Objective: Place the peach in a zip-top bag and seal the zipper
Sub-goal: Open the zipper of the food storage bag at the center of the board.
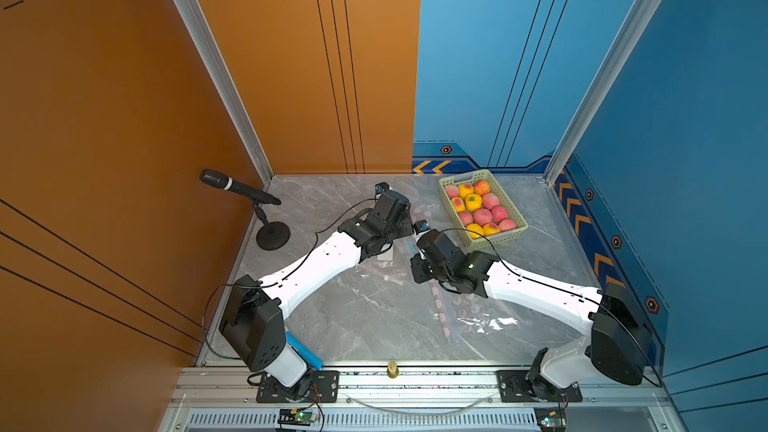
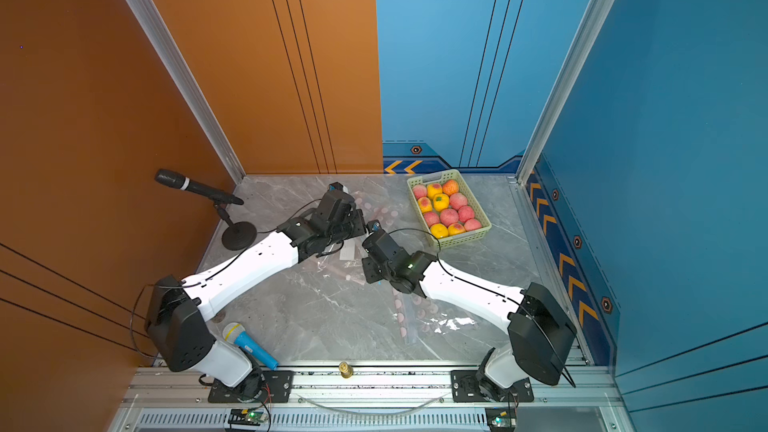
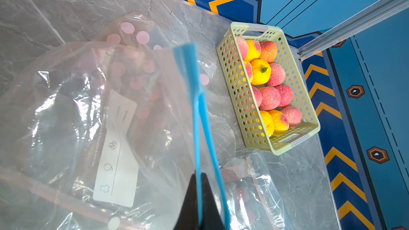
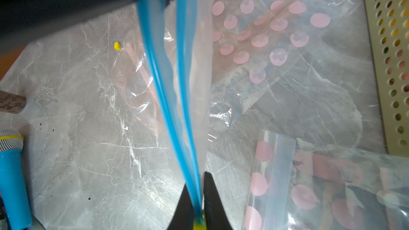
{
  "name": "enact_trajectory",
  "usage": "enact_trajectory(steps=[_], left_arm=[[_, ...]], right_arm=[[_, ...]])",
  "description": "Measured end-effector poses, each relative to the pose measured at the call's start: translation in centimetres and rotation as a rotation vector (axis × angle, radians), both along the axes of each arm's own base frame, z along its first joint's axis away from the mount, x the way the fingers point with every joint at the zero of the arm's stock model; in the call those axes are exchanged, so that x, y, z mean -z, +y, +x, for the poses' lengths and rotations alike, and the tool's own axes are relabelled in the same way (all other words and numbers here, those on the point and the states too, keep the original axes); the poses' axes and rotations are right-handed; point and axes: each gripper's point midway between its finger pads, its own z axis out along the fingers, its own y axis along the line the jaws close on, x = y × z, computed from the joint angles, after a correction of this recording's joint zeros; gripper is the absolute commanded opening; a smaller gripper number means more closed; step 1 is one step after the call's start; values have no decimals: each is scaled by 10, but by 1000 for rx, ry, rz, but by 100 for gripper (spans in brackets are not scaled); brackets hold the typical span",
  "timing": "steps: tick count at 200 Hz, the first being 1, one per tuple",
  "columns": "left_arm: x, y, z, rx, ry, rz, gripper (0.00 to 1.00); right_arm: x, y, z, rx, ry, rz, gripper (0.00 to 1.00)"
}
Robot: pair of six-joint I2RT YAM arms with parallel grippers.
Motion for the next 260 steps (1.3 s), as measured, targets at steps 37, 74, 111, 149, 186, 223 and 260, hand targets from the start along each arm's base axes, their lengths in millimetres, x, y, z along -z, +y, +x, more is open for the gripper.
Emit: enact_trajectory(steps=[37, 74, 111, 149, 186, 223, 260], left_arm=[[0, 8, 6, -16, 7, -8, 0], [3, 17, 10, -30, 22, -10, 0], [2, 23, 10, -34, 31, -16, 0], [2, 23, 9, -28, 39, -20, 0], [2, 23, 9, -27, 41, -20, 0], [3, 23, 9, -23, 46, -26, 0], [4, 22, 7, -14, 57, -29, 0]], right_arm=[[-5, 5, 2, -8, -10, 30, 3], [-9, 6, 5, -9, -26, 68, 3], [-12, 9, 4, -20, -30, 100, 3], [-11, 11, 2, -33, -19, 107, 3], [-10, 12, -1, -48, -10, 111, 4], [-8, 12, -1, -54, 0, 115, 4], [-8, 9, -4, -62, 5, 127, 4]])
